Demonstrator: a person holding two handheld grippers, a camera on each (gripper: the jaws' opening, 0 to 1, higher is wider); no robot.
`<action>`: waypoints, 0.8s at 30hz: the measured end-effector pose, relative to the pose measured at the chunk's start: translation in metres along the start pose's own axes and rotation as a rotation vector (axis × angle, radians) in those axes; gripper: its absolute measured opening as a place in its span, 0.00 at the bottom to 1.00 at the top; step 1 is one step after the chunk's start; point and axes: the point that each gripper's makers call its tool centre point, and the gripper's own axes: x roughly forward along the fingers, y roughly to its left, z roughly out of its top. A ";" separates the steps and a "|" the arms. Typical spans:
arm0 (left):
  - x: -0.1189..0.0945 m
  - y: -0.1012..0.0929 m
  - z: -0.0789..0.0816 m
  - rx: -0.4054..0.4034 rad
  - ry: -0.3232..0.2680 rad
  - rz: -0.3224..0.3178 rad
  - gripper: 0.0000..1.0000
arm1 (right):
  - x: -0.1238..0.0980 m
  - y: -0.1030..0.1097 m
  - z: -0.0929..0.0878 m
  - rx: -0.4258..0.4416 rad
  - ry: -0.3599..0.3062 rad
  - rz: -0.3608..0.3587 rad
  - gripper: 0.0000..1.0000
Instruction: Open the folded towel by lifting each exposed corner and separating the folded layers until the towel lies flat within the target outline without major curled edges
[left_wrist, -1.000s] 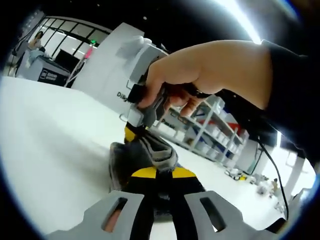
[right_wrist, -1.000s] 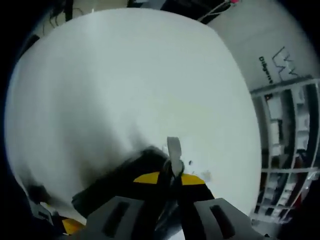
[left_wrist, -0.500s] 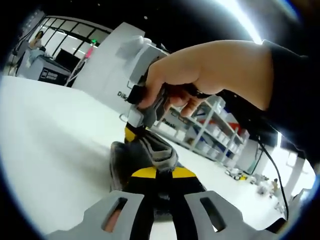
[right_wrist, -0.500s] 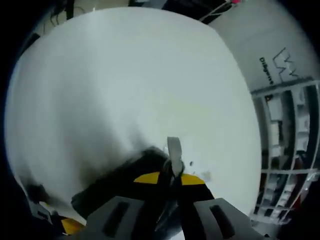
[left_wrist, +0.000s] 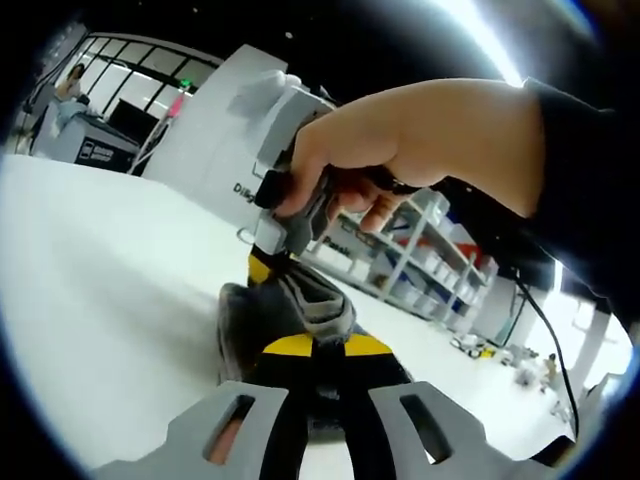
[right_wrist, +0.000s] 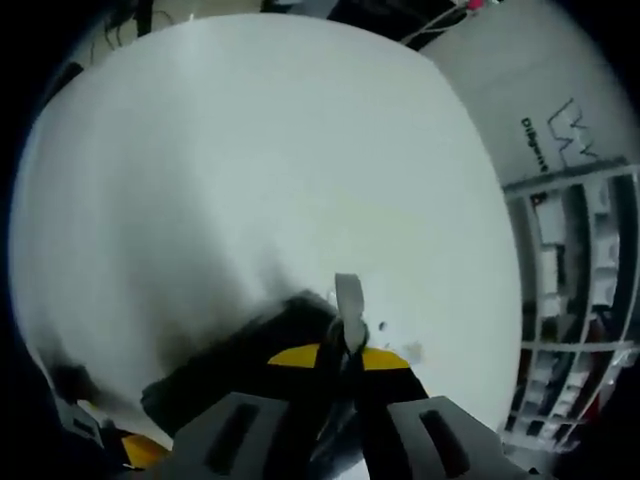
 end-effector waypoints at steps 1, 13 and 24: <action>0.000 -0.001 0.000 0.003 -0.001 -0.002 0.06 | -0.001 0.000 0.000 0.000 0.001 0.001 0.07; -0.001 -0.004 0.001 0.012 -0.006 -0.011 0.06 | -0.005 0.002 -0.001 -0.004 -0.008 0.006 0.07; -0.003 -0.005 -0.001 0.003 -0.004 -0.010 0.06 | -0.003 0.003 -0.001 -0.008 -0.018 0.010 0.07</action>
